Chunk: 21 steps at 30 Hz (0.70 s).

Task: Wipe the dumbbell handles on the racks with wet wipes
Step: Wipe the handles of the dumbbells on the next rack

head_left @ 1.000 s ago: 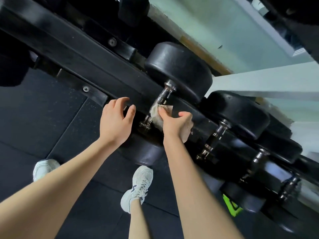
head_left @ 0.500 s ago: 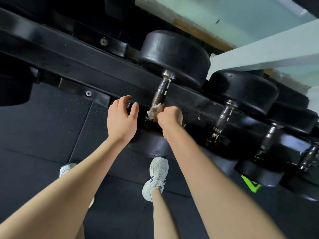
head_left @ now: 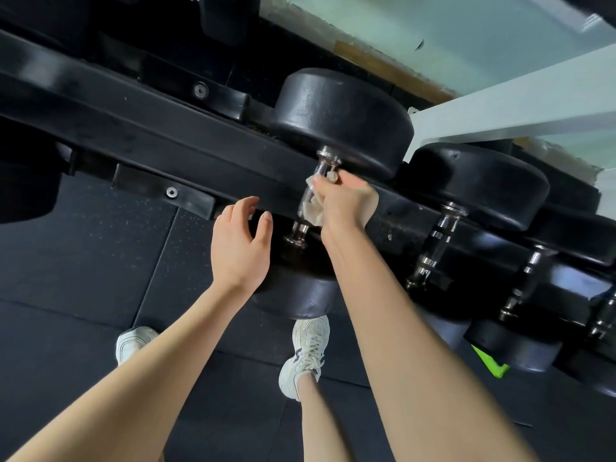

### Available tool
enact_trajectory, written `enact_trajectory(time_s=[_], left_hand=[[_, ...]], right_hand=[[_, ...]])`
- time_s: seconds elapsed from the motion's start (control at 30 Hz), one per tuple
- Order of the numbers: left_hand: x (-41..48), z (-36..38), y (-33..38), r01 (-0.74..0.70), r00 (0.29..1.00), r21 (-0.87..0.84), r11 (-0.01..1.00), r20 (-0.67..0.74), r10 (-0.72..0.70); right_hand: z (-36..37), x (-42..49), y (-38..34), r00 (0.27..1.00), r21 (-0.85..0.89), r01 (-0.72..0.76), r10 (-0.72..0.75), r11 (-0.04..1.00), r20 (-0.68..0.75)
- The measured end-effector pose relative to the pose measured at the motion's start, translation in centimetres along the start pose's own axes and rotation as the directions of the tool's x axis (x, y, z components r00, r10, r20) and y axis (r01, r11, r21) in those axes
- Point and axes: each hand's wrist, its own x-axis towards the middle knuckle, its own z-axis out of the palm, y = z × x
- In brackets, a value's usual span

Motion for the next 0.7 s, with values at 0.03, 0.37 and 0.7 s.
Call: enact_trajectory(time_s=[0.03,0.37,0.7], left_hand=[[0.1,0.0,0.0,0.0,1.0,-0.001,1.0,-0.003,0.0],[0.1,0.0,-0.1,-0.004,1.0,0.035,0.999,0.004,0.004],[0.0,0.0,0.1,0.013,1.0,0.041,0.999,0.002,-0.013]], right_hand=[[0.1,0.3,0.2,1.0,0.016,0.016,-0.016,1.0,-0.009],[-0.6,-0.4,0.4,0.994,-0.321,-0.109,0.106,0.941,-0.027],[-0.5,-1.7,1.3,0.978,-0.159,-0.208,0.201,0.965,-0.064]])
